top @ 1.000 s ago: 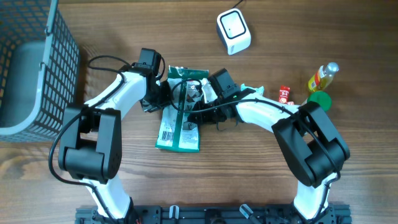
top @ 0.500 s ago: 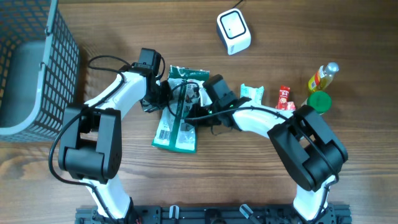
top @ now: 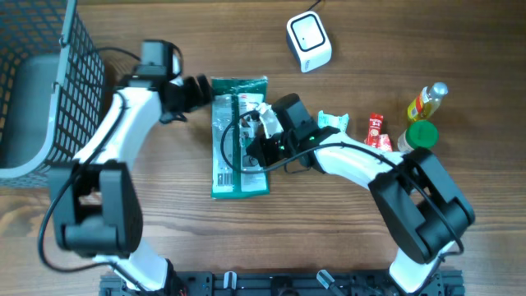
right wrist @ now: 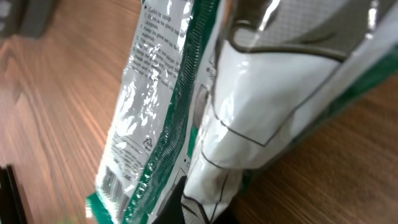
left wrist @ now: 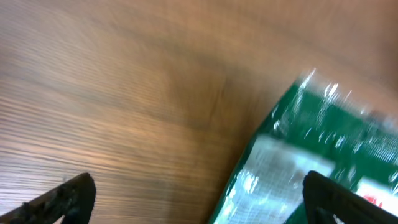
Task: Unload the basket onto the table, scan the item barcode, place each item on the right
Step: 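Lift the glove pack with the right gripper up to the white scanner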
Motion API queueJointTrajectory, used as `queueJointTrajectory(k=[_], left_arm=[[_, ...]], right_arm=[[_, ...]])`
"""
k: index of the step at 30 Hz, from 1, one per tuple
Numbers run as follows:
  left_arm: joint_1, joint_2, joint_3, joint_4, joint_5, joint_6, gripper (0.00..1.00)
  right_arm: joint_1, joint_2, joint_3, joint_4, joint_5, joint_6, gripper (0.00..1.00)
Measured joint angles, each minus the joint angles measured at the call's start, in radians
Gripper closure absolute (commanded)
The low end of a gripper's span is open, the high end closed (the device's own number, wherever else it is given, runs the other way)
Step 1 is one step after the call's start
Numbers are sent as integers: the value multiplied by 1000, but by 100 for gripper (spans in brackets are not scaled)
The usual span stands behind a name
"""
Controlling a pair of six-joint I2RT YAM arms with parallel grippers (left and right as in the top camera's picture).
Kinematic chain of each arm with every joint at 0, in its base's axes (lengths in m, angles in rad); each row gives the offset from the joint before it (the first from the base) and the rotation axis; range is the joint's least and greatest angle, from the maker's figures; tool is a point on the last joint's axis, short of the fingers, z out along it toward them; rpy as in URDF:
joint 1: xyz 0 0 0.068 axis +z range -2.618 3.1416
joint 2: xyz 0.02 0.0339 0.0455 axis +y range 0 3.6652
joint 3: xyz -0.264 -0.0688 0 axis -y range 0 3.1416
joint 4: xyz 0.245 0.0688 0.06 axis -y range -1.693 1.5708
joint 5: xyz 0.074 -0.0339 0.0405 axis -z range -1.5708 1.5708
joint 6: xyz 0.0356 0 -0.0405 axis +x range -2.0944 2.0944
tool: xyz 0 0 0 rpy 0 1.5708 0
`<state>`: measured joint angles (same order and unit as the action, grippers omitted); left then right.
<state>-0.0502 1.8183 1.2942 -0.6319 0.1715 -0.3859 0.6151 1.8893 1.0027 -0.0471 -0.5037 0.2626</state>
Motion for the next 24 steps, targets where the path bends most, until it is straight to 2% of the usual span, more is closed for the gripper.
queueJointTrajectory(k=[3,7,11,13,17,22,24], left_arm=[[37,-29,7,-2,-3,0,0],[40,-29,7,-7,-3,0,0],[39,-29,7,-7,-4,0,0],[39,-29,7,-8,-3,0,0],[39,-29,7,-8,-3,0,0],[39,-29,7,-8,-3,0,0],[39,-29,7,-8,-3,0,0]], right_arm=[[-3,-43,1,-30,0,-76,96],[-29,-111,74,-241,37,-184,96],[-74,-148,335,-556,145,-352,96],[-82,-154,470,-658,229,-442,96],[-81,-175,647,-682,451,-648,96],[-81,-179,661,-618,640,-941,96],[-81,-164,662,-529,707,-1028,96]])
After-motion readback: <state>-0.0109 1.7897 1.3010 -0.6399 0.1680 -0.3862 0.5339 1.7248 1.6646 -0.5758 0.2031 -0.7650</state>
